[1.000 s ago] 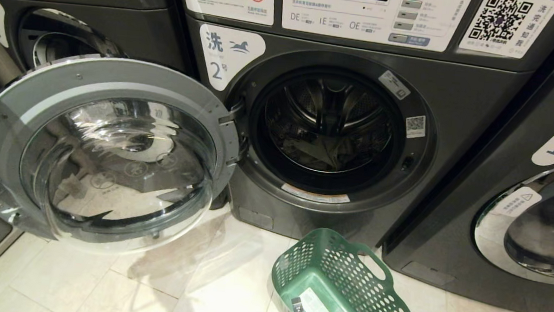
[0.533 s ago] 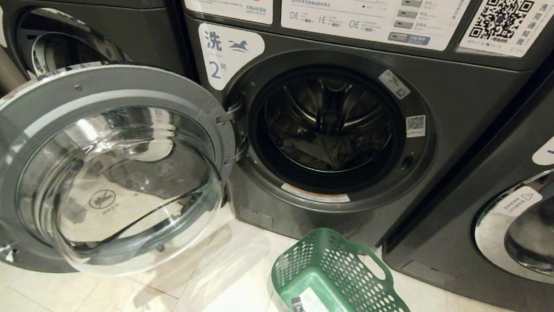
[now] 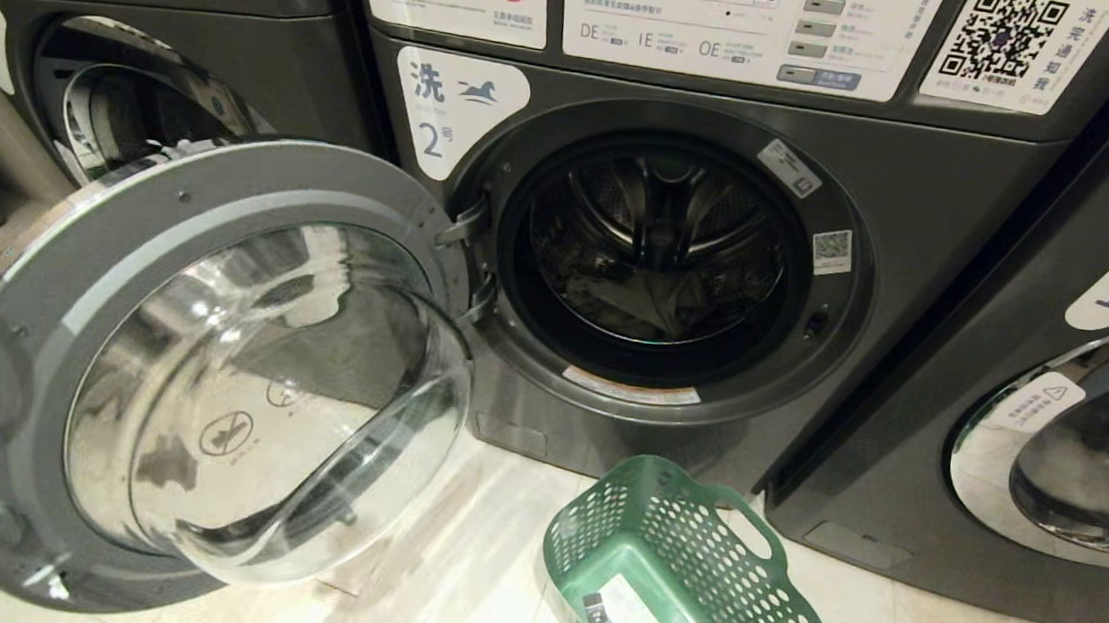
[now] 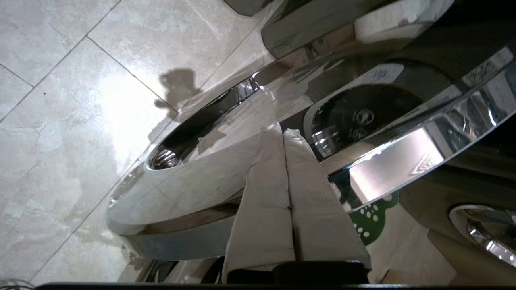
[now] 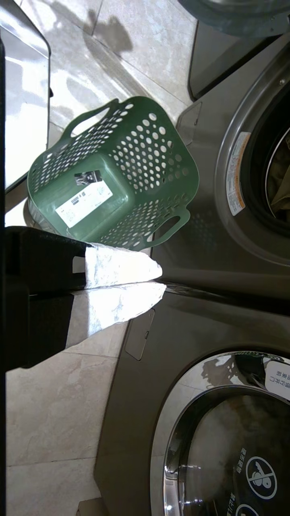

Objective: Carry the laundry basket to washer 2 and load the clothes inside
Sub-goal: Close the washing machine door with the left hand

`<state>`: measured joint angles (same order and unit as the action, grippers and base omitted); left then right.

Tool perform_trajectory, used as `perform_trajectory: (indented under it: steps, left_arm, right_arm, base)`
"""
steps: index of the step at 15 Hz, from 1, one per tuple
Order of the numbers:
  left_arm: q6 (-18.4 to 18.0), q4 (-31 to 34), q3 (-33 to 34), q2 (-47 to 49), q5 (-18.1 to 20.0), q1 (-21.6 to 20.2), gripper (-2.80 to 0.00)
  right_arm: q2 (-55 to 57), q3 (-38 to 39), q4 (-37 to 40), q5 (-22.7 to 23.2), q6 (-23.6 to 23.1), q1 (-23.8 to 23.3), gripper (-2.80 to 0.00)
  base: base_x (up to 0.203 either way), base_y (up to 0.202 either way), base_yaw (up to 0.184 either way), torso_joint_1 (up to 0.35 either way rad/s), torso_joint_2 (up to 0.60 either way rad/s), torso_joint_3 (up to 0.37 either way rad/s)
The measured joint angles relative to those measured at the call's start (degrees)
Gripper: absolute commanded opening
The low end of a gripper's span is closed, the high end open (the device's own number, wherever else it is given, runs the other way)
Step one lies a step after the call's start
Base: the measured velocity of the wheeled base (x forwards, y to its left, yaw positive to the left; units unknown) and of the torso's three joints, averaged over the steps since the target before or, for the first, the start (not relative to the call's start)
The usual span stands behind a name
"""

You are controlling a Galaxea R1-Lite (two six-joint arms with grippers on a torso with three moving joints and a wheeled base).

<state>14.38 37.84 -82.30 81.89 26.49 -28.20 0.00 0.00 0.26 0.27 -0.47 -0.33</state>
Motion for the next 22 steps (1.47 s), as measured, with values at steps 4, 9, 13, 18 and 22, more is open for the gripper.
perform_trajectory:
  steps: [4, 9, 13, 18, 22]
  left_arm:
    - [0.0, -0.1, 10.3, -8.9, 0.0, 3.7, -2.80]
    - [1.4, -0.5, 19.6, -17.1, 1.7, 13.5, -2.80]
    - [6.9, -1.2, 21.2, -19.3, 3.2, 22.0, -2.80]
    - [9.1, -4.2, 22.0, -19.2, 3.3, 30.8, -2.80]
    - [15.4, -16.9, 23.2, -15.9, 3.2, 38.6, -2.80]
  right_arm:
    - [0.0, 0.0, 0.0, 0.0, 0.0, 0.0, -2.80]
    - [0.0, 0.0, 0.0, 0.0, 0.0, -0.1, -2.80]
    - [0.0, 0.0, 0.0, 0.0, 0.1, 0.0, -2.80]
    - [0.0, 0.0, 0.0, 0.0, 0.0, 0.0, -2.80]
    - [0.0, 0.0, 0.0, 0.0, 0.0, 0.0, -2.80]
  base:
    - [0.000, 0.000, 0.000, 0.000, 0.00, 0.000]
    - [0.000, 0.000, 0.000, 0.000, 0.00, 0.000]
    - [0.000, 0.000, 0.000, 0.000, 0.00, 0.000]
    - [0.000, 0.000, 0.000, 0.000, 0.00, 0.000]
    - [0.000, 0.000, 0.000, 0.000, 0.00, 0.000]
